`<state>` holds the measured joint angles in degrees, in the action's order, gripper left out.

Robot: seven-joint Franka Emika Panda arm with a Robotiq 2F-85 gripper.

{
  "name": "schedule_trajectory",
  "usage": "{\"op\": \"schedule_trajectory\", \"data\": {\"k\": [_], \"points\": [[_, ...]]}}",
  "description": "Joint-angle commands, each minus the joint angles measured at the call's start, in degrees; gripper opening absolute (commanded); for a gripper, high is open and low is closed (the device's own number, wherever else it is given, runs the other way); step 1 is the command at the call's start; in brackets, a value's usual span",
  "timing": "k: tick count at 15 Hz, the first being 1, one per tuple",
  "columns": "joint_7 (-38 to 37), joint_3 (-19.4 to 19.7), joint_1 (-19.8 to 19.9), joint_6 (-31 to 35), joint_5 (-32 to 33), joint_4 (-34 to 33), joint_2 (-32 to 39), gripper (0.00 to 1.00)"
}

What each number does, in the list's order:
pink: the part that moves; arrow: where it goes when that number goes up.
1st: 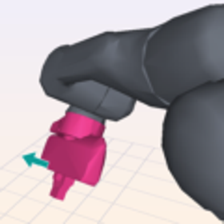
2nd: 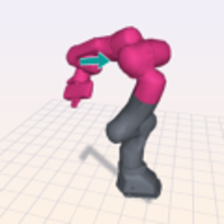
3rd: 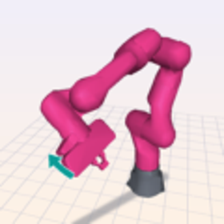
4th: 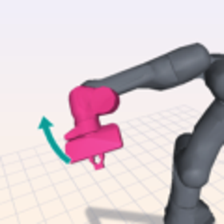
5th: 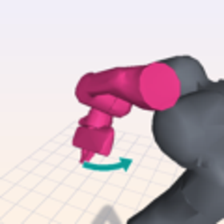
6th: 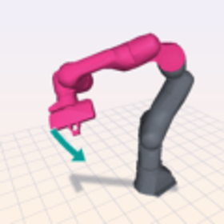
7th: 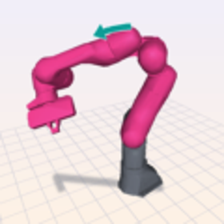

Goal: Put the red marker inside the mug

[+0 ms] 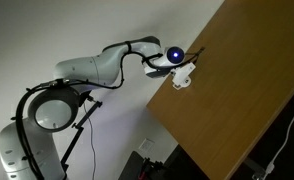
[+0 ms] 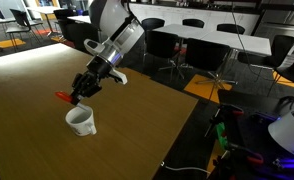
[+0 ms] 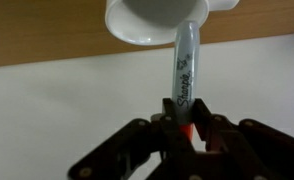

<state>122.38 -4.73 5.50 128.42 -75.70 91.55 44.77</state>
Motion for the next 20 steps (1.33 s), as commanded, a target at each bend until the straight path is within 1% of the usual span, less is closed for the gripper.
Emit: {"op": "schedule_trajectory", "data": {"k": [1,10,11,12,13,16,19,20], "points": [[1.6,0.2,-0.7,2.2,-1.8,-2.3,2.3,0.06],[0.7,-0.1,-0.9,3.8,-1.6,-4.7,5.1,0.06],[0.5,-0.1,-1.0,4.0,-1.5,-4.9,5.3,0.50],[0.3,0.0,-1.2,4.2,-1.4,-4.9,5.3,0.51],[0.3,0.0,-1.3,4.6,-1.4,-4.8,5.1,0.56],[0.4,-0.1,-1.5,5.6,-1.4,-4.1,4.3,0.79],[1.5,-0.5,-1.2,6.5,-2.0,-2.3,2.4,0.99],[2.0,-0.6,-1.1,6.7,-2.3,-1.4,1.5,1.00]]}}
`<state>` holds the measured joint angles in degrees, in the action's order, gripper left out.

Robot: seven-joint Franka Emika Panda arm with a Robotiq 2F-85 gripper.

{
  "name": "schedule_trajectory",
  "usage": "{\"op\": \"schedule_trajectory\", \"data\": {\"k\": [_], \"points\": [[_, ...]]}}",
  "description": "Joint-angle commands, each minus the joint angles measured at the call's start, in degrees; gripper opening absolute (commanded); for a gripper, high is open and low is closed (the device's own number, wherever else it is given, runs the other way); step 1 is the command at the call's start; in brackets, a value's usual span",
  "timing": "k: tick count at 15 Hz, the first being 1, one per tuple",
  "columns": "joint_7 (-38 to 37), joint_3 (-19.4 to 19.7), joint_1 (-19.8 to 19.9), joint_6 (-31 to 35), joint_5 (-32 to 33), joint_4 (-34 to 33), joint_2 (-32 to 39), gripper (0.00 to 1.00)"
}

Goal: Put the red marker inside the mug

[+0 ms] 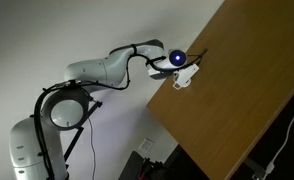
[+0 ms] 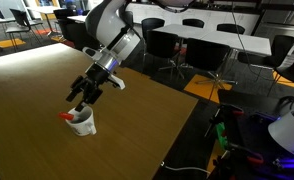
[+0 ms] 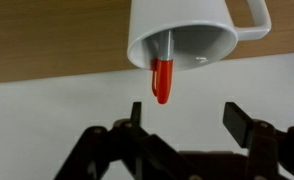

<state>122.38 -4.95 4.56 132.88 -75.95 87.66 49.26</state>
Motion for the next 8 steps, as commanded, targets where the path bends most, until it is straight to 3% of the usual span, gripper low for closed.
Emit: {"op": "schedule_trajectory", "data": {"k": [1,8], "points": [[2.5,-0.5,-0.1,2.1,-2.2,3.5,-4.2,1.00],[9.2,-0.8,0.4,0.3,-6.6,10.5,-13.1,1.00]]}}
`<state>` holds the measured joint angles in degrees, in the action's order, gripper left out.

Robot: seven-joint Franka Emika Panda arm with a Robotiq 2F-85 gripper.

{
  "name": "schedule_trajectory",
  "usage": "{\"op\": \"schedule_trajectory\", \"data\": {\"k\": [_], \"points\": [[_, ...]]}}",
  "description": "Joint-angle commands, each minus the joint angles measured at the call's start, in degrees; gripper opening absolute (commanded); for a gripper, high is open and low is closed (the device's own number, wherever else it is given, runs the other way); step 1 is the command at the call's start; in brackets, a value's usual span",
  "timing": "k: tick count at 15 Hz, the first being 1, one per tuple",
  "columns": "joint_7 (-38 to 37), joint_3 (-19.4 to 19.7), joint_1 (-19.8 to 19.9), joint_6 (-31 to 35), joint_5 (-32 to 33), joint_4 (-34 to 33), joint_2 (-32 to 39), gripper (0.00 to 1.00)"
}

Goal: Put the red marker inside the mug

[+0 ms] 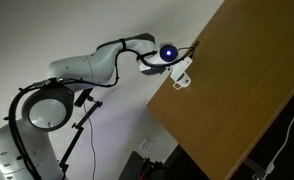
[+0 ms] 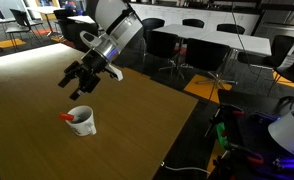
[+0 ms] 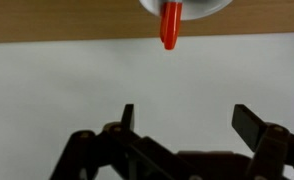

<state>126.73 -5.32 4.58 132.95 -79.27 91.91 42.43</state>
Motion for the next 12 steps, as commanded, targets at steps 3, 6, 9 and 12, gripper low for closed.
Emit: {"op": "schedule_trajectory", "data": {"k": [3,6,9,12], "points": [[8.6,0.1,0.1,-0.5,-7.0,9.5,-10.2,1.00],[10.6,0.9,-0.5,-1.2,-9.1,12.4,-13.5,1.00],[8.7,2.0,-1.5,-1.0,-8.1,9.8,-11.4,1.00],[8.9,2.1,-1.5,-1.1,-8.1,11.2,-12.6,1.00]]}}
